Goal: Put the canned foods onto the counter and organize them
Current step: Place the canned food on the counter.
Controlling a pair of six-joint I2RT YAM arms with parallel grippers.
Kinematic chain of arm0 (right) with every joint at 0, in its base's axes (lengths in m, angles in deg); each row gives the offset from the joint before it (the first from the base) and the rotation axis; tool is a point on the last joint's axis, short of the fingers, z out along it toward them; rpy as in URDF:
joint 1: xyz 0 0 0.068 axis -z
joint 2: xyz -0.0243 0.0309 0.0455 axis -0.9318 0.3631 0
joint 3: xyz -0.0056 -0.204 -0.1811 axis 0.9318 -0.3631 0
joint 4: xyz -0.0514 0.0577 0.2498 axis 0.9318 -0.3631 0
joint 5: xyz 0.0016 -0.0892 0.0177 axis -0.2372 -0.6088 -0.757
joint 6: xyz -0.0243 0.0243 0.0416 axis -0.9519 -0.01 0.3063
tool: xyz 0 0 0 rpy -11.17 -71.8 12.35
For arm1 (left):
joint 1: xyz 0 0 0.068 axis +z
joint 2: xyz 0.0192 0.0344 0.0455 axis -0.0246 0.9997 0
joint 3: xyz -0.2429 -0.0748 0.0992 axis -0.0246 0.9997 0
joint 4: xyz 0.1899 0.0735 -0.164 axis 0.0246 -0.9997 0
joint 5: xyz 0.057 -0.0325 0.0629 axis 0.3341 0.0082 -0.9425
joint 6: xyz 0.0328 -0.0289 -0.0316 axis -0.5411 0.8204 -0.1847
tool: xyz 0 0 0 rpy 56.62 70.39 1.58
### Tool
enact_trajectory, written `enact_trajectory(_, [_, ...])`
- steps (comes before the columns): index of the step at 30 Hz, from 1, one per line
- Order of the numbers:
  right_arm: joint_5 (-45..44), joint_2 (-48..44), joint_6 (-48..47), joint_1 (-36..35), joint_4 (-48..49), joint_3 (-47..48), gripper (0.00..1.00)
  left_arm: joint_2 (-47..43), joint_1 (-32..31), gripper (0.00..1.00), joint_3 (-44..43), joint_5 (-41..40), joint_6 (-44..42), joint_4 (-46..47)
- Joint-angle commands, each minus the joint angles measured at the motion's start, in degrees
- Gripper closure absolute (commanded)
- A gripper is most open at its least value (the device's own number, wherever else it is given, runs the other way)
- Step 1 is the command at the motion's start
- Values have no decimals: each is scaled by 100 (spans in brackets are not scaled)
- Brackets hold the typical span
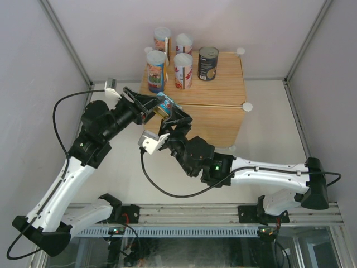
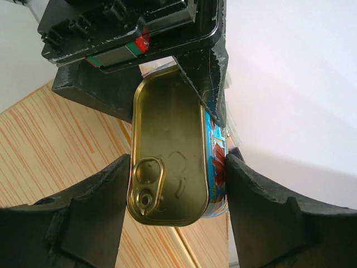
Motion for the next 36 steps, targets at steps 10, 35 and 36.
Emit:
enact_trajectory(10, [-65,-21,178,204,-28,28,60,-208,21,100,-9,263,343,1026])
enact_trajectory(35, [327,-357,988,536,-632,217,76,160,-9,88,-40,46,300,1235])
enact_trajectory(36, [350,-376,1035,560,-670,232,77,172,-20,87,-41,32,299,1243])
